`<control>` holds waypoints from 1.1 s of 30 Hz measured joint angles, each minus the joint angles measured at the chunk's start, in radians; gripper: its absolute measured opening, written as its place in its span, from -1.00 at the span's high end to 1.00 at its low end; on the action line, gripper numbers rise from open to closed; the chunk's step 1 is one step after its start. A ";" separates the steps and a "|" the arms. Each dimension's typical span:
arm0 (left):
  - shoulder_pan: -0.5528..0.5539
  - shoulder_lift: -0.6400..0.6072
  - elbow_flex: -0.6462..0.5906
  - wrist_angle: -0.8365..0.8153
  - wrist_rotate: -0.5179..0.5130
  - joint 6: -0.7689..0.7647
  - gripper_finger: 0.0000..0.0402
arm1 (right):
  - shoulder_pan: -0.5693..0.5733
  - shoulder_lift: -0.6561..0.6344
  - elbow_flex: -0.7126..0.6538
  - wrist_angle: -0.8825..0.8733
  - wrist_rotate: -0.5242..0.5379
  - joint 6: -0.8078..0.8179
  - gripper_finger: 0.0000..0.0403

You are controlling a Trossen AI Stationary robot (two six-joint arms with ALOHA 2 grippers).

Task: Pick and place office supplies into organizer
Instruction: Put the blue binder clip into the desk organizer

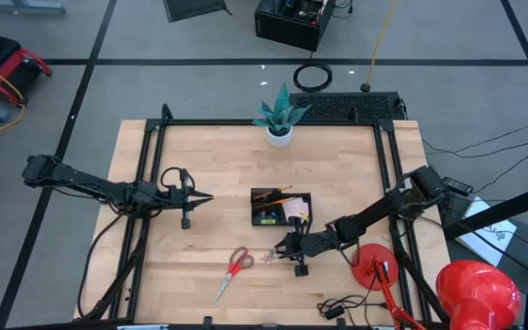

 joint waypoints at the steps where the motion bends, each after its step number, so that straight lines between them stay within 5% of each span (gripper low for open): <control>1: 0.000 0.000 0.000 0.001 0.000 0.003 0.85 | 0.000 -0.012 0.000 -0.002 0.002 -0.007 0.69; 7: 0.000 0.000 0.000 -0.002 0.000 0.005 0.85 | 0.007 -0.075 -0.001 -0.002 0.036 -0.072 0.72; 16: 0.000 0.000 0.000 -0.005 0.000 0.001 0.85 | 0.047 -0.109 0.024 -0.007 0.386 -0.325 0.72; 33: 0.000 0.000 0.000 -0.008 0.000 -0.004 0.85 | -0.028 0.077 0.098 0.048 0.534 -0.401 0.73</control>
